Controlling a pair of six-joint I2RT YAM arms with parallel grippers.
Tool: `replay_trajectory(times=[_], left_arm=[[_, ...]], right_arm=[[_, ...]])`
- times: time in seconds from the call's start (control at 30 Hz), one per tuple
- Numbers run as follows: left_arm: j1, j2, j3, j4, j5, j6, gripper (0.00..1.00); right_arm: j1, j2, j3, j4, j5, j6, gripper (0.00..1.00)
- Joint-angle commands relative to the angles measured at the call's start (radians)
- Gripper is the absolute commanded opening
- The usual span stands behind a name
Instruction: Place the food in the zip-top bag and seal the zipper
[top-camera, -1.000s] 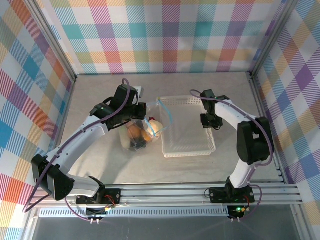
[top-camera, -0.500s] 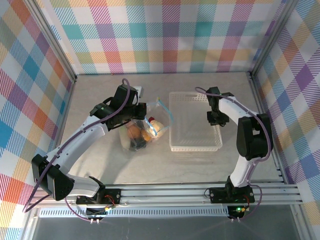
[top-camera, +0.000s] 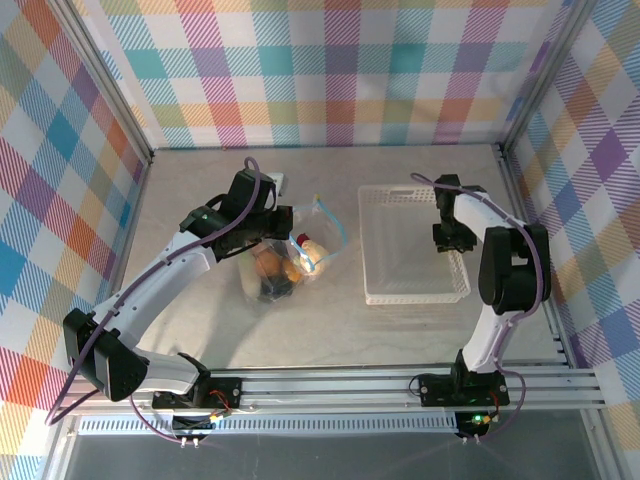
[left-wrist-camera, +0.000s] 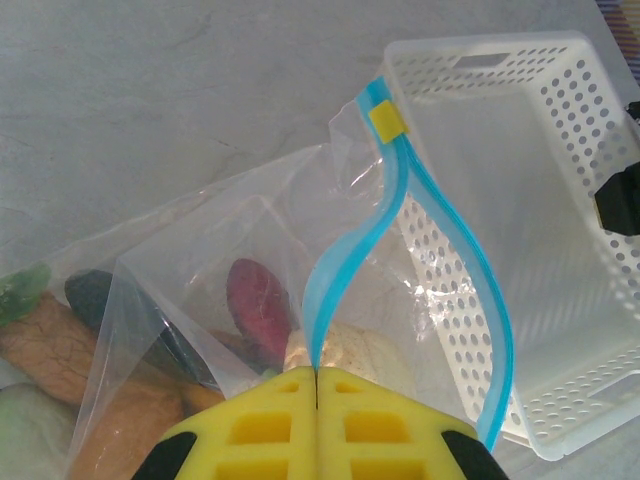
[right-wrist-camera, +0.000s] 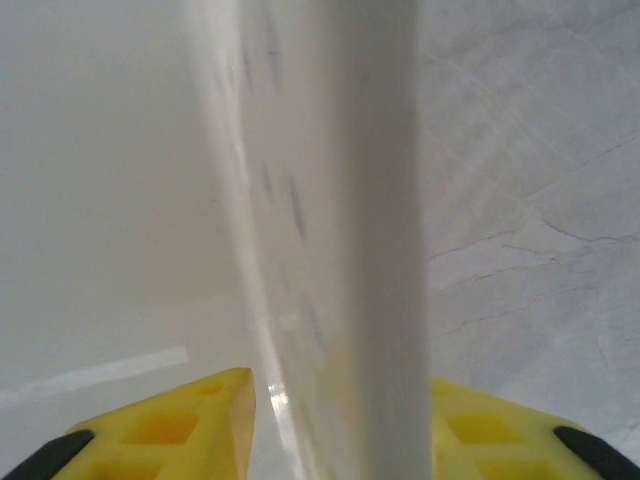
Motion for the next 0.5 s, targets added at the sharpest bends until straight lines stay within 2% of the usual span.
replay_trajectory(times=[0.0,0.17,0.27,0.4,0.47], left_arm=[[0.009,-0.001,0.028,-0.017,0.011,0.023,0.0],[0.009,0.03,0.063,-0.026,0.017,0.042,0.0],[0.009,0.049,0.084,-0.023,0.03,0.066,0.0],[0.009,0.063,0.117,-0.001,0.05,0.113,0.0],[0.009,0.079,0.158,-0.017,0.065,0.148,0.0]], right_arm=[[0.004,-0.13,0.019,0.026,-0.101,0.02,0.52],[0.01,-0.307,0.049,0.054,-0.194,0.031,0.61],[0.016,-0.412,0.072,0.047,-0.263,0.034,0.61],[0.029,-0.523,0.033,0.081,-0.433,0.047,0.56],[0.044,-0.557,0.005,0.095,-0.471,0.063,0.55]])
